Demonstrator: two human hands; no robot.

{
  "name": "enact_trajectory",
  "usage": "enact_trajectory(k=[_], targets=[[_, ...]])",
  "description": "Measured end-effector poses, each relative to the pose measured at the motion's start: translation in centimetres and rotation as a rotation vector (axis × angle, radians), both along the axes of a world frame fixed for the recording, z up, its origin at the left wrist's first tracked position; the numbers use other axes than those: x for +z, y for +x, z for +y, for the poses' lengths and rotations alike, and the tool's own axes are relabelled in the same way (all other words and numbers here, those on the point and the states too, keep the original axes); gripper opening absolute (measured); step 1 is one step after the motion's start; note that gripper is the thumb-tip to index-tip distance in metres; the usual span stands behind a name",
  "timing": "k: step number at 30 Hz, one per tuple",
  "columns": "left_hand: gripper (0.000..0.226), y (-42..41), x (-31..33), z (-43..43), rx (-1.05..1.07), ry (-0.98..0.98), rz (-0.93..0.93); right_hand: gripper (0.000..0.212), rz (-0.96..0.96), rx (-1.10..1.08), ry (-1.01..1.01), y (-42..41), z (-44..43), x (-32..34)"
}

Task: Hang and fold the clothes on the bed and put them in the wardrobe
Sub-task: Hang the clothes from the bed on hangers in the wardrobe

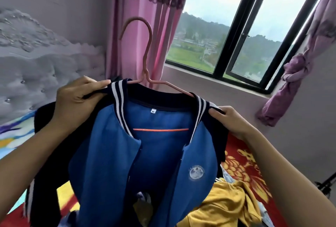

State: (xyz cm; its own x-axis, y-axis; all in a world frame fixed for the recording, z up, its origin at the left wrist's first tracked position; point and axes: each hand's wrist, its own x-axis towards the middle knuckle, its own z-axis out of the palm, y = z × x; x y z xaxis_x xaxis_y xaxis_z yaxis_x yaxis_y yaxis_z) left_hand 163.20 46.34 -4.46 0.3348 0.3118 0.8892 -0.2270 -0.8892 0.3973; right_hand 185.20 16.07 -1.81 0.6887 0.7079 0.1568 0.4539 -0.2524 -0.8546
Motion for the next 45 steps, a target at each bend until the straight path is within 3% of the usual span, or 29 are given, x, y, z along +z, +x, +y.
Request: enact_trajectory(k=[3, 7, 9, 11, 14, 16, 19, 25, 33, 38, 45], targets=[[0.039, 0.3, 0.9, 0.1, -0.019, -0.085, 0.050, 0.032, -0.373, -0.122, -0.018, -0.7, 0.3, -0.3], [0.041, 1.3, 1.5, -1.8, -0.051, -0.076, 0.022, 0.024, -1.218, -0.367, -0.045, -2.7, 1.5, 0.1], [0.040, 1.7, 2.2, -2.5, -0.030, -0.054, 0.001, 0.028, -1.317, -0.456, -0.022, -4.0, 2.3, 0.7], [0.039, 1.9, 2.9, -2.6, -0.023, -0.031, 0.002, 0.030, -1.226, -0.464, -0.075, -4.4, 2.3, 1.6], [0.038, 2.0, 3.4, -2.4, -0.096, -0.026, 0.022, 0.034, -0.899, -0.345, -0.213, -3.3, 1.1, 3.0], [0.041, 1.7, 4.1, -1.2, -0.185, -0.066, 0.170, 0.041, -0.735, -0.334, -0.144, -2.6, 0.5, 3.9], [0.043, 1.1, 5.2, 1.4, -0.354, -0.123, 0.644, 0.049, -0.637, -0.435, 0.018, -1.6, -0.3, 4.5], [0.035, 0.8, 5.6, 2.1, -0.607, -0.302, 0.782, 0.045, -0.582, -0.434, -0.017, -0.3, -1.0, 3.6], [0.028, 1.3, 5.2, 1.0, -0.076, 0.040, 0.376, 0.048, -0.522, -0.238, -0.155, 0.1, -1.7, 3.7], [0.050, -1.3, 5.0, 1.8, 0.086, 0.106, 0.303, 0.043, -0.405, -0.094, -0.175, -0.4, 0.3, 4.4], [0.052, -7.5, 6.1, 5.3, 0.348, 0.139, 0.246, 0.041, -0.639, -0.014, -0.115, -2.4, 8.4, 6.1]])
